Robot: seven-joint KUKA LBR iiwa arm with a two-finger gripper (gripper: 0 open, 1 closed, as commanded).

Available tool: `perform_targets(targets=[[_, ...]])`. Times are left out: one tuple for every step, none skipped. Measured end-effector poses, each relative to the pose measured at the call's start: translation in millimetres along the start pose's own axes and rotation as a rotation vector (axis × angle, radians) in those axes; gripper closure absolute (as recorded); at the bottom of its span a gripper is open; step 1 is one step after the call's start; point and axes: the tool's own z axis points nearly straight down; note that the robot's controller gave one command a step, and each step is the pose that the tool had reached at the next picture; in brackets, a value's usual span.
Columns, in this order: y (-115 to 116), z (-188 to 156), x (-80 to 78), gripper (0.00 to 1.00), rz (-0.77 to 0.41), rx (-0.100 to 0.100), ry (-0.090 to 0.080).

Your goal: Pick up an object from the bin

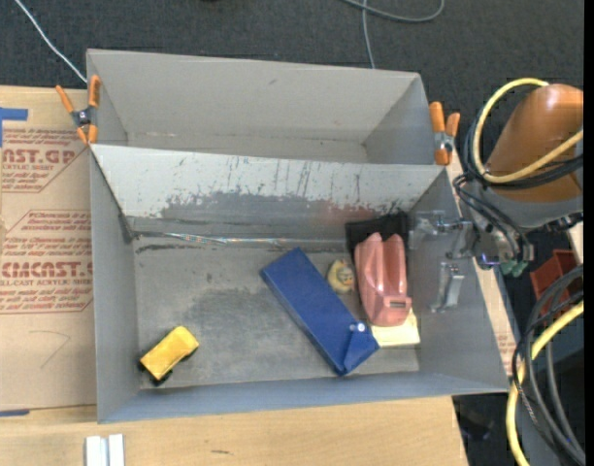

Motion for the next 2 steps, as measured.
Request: perform_targets(targets=[[1,-5,-2.0,0.0,-0.002,0.001,-0.008],[17,65,7.3,0.0,-0.136,0.003,-0.013]])
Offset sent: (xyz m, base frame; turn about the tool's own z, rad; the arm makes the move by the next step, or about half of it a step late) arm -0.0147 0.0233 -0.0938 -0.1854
